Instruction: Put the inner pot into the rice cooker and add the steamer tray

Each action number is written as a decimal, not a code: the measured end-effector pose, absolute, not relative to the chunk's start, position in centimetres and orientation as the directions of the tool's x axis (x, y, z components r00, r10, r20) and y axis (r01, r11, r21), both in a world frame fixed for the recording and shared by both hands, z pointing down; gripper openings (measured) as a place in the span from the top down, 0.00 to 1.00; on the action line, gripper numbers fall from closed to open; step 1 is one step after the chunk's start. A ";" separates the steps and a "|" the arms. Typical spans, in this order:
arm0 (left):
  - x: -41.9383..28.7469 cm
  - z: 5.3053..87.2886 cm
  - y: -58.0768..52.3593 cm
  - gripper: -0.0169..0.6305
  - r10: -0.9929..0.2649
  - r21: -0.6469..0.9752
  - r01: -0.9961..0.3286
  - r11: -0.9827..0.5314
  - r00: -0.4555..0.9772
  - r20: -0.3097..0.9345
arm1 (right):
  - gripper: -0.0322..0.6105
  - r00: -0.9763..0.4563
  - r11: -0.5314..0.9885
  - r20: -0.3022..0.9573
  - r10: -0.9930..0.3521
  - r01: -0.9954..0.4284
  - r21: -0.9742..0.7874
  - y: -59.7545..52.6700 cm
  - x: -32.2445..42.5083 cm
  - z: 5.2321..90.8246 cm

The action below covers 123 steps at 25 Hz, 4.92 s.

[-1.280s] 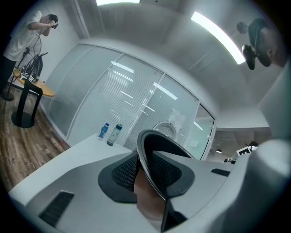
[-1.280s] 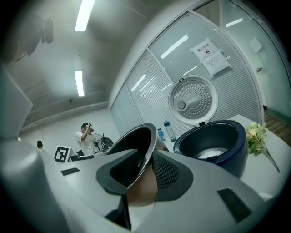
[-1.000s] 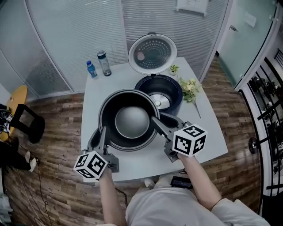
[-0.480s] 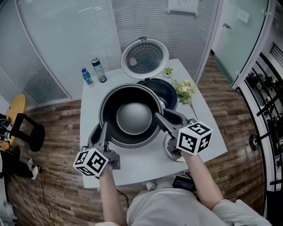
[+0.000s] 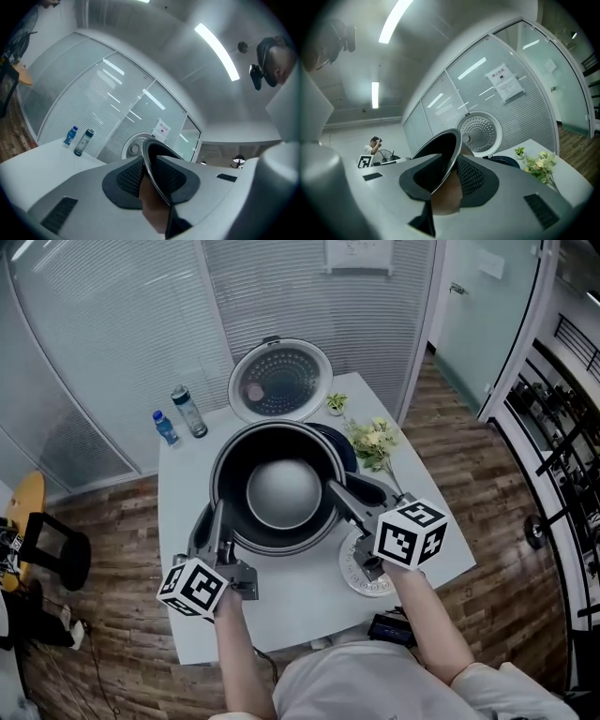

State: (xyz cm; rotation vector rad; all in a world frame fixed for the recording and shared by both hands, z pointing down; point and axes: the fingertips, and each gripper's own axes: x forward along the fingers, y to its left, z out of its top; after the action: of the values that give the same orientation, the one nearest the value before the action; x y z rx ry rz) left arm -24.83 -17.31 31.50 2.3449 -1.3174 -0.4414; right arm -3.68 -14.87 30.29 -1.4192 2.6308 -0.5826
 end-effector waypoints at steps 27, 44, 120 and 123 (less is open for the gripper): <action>-18.1 32.5 -27.5 0.85 -0.815 0.541 -0.667 -0.512 0.576 -0.061 | 0.78 -0.481 0.410 0.120 -0.869 -0.833 -0.371 -23.0 2.7 30.7; -17.7 37.7 -30.1 0.85 -0.818 0.576 -0.681 -0.452 0.574 0.036 | 0.78 -0.490 0.373 0.204 -0.848 -0.823 -0.429 -26.0 3.2 35.9; -16.9 45.5 -31.3 0.63 -0.830 0.130 -0.918 -0.374 0.394 0.395 | 0.70 -0.274 0.202 0.446 -0.852 -0.958 -0.203 -27.5 5.6 44.3; -17.2 45.0 -30.4 0.63 -0.837 0.143 -0.919 -0.368 0.394 0.379 | 0.70 -0.272 0.194 0.435 -0.858 -0.957 -0.215 -26.5 6.0 43.8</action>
State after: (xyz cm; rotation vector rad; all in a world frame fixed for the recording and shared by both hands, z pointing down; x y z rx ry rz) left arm -17.23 -30.40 44.95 2.3275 -1.5267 0.3470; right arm 5.96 -26.46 43.79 -2.0064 2.5867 -0.7629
